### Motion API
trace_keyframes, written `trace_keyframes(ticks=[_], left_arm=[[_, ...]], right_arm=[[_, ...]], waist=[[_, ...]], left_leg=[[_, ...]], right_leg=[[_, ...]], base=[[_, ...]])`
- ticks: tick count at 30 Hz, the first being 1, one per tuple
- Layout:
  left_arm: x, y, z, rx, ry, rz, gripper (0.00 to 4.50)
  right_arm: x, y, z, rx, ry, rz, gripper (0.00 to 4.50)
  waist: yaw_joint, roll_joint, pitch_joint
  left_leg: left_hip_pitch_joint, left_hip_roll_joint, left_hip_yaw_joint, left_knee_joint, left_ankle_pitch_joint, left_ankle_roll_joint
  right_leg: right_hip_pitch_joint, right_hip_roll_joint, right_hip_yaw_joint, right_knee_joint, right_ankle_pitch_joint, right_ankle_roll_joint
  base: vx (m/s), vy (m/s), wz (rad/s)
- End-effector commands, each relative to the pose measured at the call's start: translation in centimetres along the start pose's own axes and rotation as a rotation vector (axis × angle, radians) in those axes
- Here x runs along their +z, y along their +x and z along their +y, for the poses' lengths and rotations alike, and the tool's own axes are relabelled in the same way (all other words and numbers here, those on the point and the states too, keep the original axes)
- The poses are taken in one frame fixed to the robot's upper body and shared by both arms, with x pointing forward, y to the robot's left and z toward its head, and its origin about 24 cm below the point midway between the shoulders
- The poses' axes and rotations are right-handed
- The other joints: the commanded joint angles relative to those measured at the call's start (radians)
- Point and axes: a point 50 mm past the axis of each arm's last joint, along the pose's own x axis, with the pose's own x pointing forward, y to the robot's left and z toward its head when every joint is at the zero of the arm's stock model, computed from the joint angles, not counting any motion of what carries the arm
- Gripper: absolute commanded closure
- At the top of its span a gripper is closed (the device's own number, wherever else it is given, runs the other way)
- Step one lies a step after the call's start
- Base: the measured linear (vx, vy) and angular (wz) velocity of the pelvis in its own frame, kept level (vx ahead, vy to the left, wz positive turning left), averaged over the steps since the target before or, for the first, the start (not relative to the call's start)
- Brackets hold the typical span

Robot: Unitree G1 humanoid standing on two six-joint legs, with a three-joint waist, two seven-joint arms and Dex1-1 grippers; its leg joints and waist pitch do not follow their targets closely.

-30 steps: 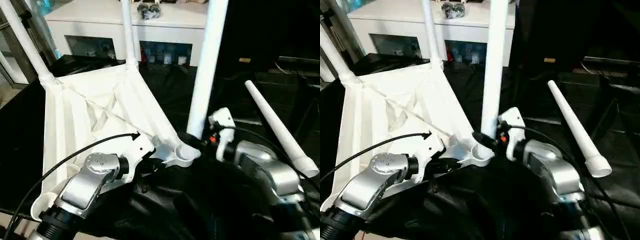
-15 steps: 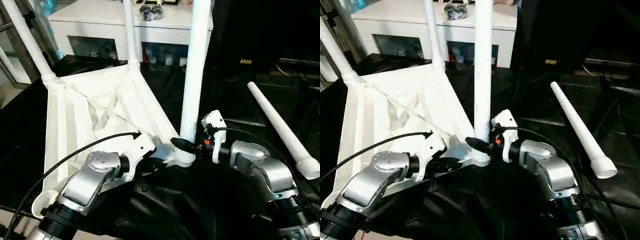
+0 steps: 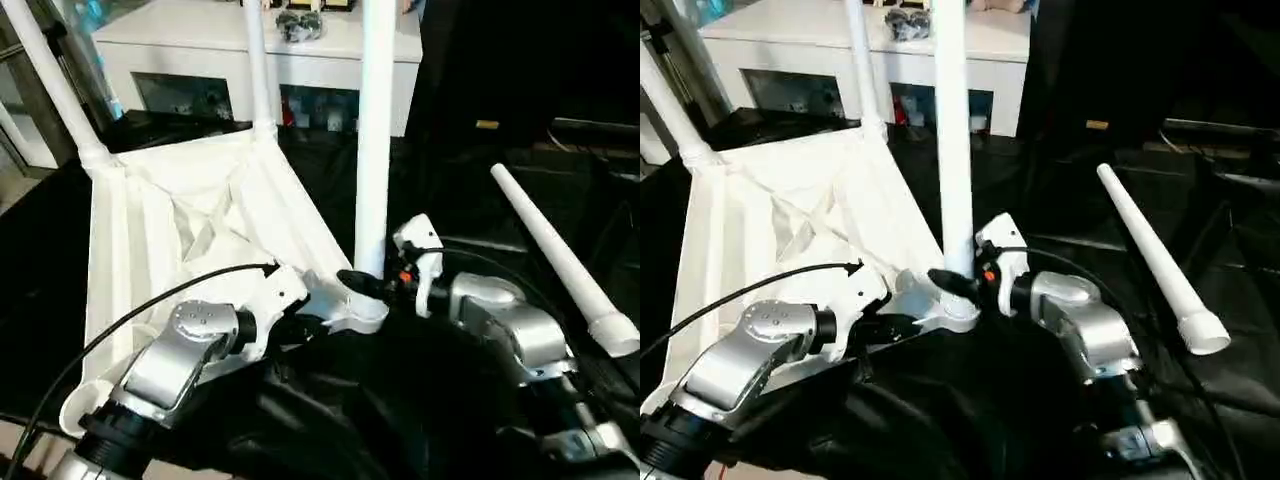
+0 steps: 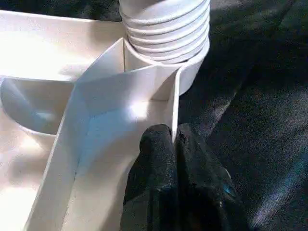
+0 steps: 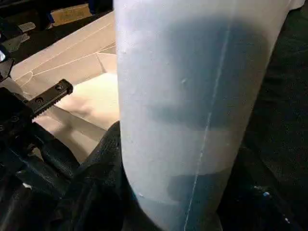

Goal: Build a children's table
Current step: Insert table leg to table base

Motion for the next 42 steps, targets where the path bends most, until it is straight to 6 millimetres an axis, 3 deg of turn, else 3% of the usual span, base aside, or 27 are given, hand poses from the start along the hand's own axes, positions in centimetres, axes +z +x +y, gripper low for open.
trace_keyframes(ticks=[1, 9, 13, 16, 17, 20, 22, 24, 25, 27, 28, 34, 39, 40, 42], left_arm=[[0.4, 0.2, -0.1, -0.023, -0.008, -0.033, 4.50], [0.5, 0.2, 0.1, 0.006, -0.020, -0.038, 4.50], [0.6, 0.1, 0.2, 0.026, -0.033, -0.044, 4.50], [0.7, 0.0, 0.6, 0.059, -0.033, -0.042, 4.50], [0.7, 0.0, 0.7, 0.071, -0.034, -0.044, 4.50], [0.8, 0.1, 0.8, 0.078, -0.038, -0.046, 4.50], [0.9, 0.2, 0.8, 0.079, -0.038, -0.047, 4.50], [0.9, 0.4, 0.9, 0.079, -0.038, -0.046, 4.50], [1.0, 0.4, 0.9, 0.080, -0.039, -0.047, 4.50], [1.0, 0.5, 0.9, 0.083, -0.038, -0.049, 4.50], [1.1, 0.6, 1.0, 0.090, -0.038, -0.052, 4.50], [1.2, 0.7, 1.2, 0.108, -0.040, -0.065, 4.50], [1.2, 0.8, 1.2, 0.113, -0.039, -0.069, 4.50], [1.1, 0.8, 1.2, 0.114, -0.037, -0.067, 4.50], [1.0, 0.8, 1.2, 0.110, -0.032, -0.066, 4.50]], right_arm=[[-0.6, 0.5, 0.0, 0.001, 0.020, 0.017, 2.58], [-1.6, 0.5, -0.2, 0.003, 0.063, -0.002, 2.58], [-2.3, 0.1, -0.4, -0.026, 0.094, -0.035, 2.58], [-3.5, -0.4, -0.8, -0.085, 0.152, -0.085, 2.58], [-3.9, -0.7, -0.8, -0.102, 0.168, -0.098, 2.58], [-4.7, -1.0, -0.8, -0.130, 0.189, -0.121, 2.58], [-5.0, -1.3, -0.9, -0.145, 0.202, -0.136, 2.58], [-6.0, -2.0, -0.8, -0.184, 0.214, -0.165, 2.58], [-6.2, -2.1, -0.8, -0.194, 0.214, -0.171, 2.58], [-6.5, -2.4, -0.6, -0.208, 0.201, -0.182, 2.58], [-6.9, -2.8, -0.3, -0.229, 0.173, -0.197, 2.58], [-7.3, -4.0, -0.2, -0.320, 0.144, -0.245, 2.58], [-7.2, -4.4, 0.1, -0.326, 0.097, -0.247, 2.58], [-7.1, -4.3, 0.1, -0.318, 0.061, -0.224, 2.58], [-6.8, -4.1, 0.2, -0.301, 0.019, -0.206, 2.58]], waist=[[0.008, -0.018, -0.054], [0.007, -0.023, -0.050], [0.009, -0.025, -0.051], [0.011, -0.023, -0.051], [0.011, -0.019, -0.052], [0.013, -0.021, -0.051], [0.013, -0.009, -0.051], [0.014, -0.011, -0.052], [0.016, -0.005, -0.053], [0.016, -0.007, -0.053], [0.018, -0.006, -0.052], [0.025, -0.012, -0.053], [0.028, -0.008, -0.053], [0.026, -0.008, -0.052], [0.023, -0.009, -0.052]], left_leg=[[0.007, 0.021, -0.004, -0.072, -0.286, 0.013], [0.009, 0.022, -0.007, -0.074, -0.328, 0.006], [0.008, 0.023, -0.007, -0.075, -0.314, 0.010], [0.010, 0.023, -0.006, -0.074, -0.322, 0.012], [0.008, 0.023, -0.008, -0.076, -0.320, 0.011], [0.010, 0.023, -0.007, -0.077, -0.336, 0.011], [0.010, 0.023, -0.009, -0.078, -0.342, 0.007], [0.013, 0.023, -0.007, -0.077, -0.353, 0.007], [0.015, 0.024, -0.007, -0.077, -0.355, 0.005], [0.010, 0.022, -0.009, -0.080, -0.356, 0.008], [0.013, 0.023, -0.006, -0.078, -0.363, 0.011], [0.012, 0.024, -0.007, -0.081, -0.359, 0.019], [0.016, 0.027, -0.007, -0.084, -0.364, 0.019], [0.009, 0.026, -0.010, -0.088, -0.361, 0.019], [0.010, 0.026, -0.010, -0.089, -0.365, 0.017]], right_leg=[[0.043, -0.035, 0.027, -0.087, -0.360, -0.164], [0.038, -0.039, 0.026, -0.095, -0.459, -0.136], [0.038, -0.038, 0.027, -0.093, -0.436, -0.138], [0.034, -0.039, 0.028, -0.096, -0.428, -0.146], [0.039, -0.040, 0.027, -0.094, -0.424, -0.146], [0.036, -0.038, 0.026, -0.096, -0.439, -0.142], [0.035, -0.037, 0.026, -0.096, -0.432, -0.144], [0.034, -0.036, 0.027, -0.099, -0.426, -0.145], [0.034, -0.038, 0.028, -0.100, -0.418, -0.146], [0.038, -0.035, 0.026, -0.096, -0.412, -0.147], [0.033, -0.036, 0.028, -0.102, -0.423, -0.143], [0.033, -0.035, 0.027, -0.102, -0.436, -0.133], [0.030, -0.037, 0.028, -0.106, -0.441, -0.123], [0.035, -0.036, 0.027, -0.103, -0.428, -0.125], [0.037, -0.036, 0.025, -0.103, -0.425, -0.124]], base=[[0.000, 0.000, 0.00], [0.000, 0.000, 0.00], [0.000, 0.000, 0.00], [0.000, 0.000, 0.00], [0.000, 0.000, 0.00], [0.000, 0.000, 0.00], [0.000, 0.000, 0.00], [0.000, 0.000, 0.00], [0.000, 0.000, 0.00], [0.000, 0.000, 0.00], [0.000, 0.000, 0.00], [0.000, 0.000, 0.00], [0.000, 0.000, 0.00], [0.000, 0.000, 0.00], [0.000, 0.000, 0.00]])
